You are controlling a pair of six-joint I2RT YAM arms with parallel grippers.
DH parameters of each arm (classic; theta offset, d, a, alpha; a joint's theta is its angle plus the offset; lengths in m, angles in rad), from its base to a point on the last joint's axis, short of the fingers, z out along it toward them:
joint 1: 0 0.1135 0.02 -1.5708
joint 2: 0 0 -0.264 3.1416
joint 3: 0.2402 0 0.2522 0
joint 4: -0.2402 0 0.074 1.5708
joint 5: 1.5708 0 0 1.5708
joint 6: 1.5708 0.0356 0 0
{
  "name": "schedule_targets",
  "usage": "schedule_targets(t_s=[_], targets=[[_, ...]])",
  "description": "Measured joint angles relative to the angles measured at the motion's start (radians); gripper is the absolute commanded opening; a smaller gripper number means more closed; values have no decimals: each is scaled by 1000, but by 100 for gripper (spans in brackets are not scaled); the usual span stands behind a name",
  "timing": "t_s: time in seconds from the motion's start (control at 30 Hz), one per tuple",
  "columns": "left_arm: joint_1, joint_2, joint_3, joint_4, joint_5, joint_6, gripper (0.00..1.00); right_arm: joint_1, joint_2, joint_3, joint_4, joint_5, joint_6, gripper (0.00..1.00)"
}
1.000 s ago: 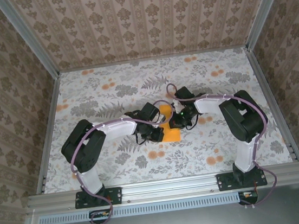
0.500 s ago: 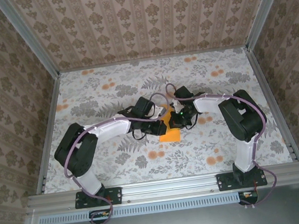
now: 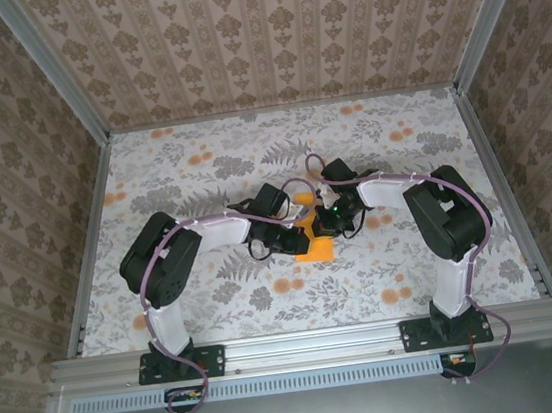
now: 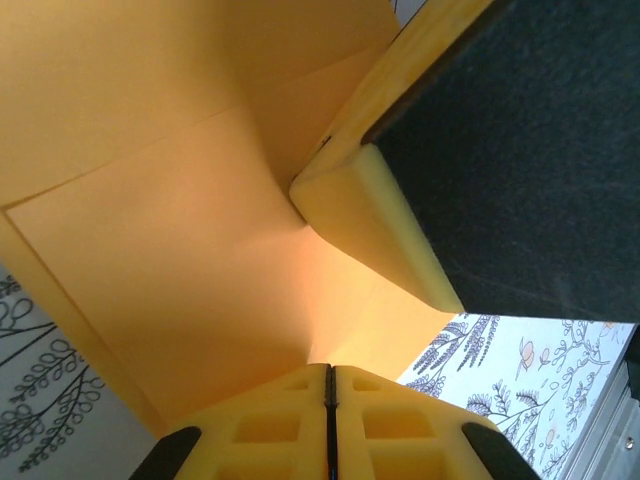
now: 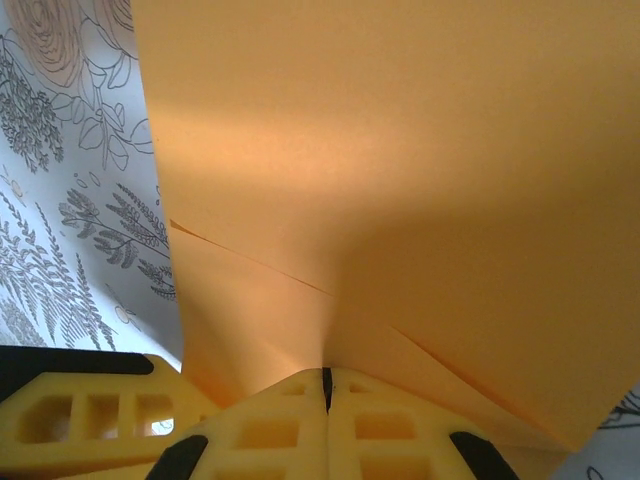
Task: Fold a paper plane with a square sheet of paper (fold left side to right side)
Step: Fold the triangle a second time at the center of the table.
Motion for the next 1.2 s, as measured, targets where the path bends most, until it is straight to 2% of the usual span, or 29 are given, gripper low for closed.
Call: schedule_targets(t_s=[0.5,0.8,1.2], targets=[[2,2,-28,32,-11,-1,6,0,2,11,-29,15,-8,0],[16,-66,-132,97,-11,-23,4,3,3,16,-48,14,-23,0],[42,-138,-217,98,-10,-41,5,3,6,22,-54,10,-23,2]])
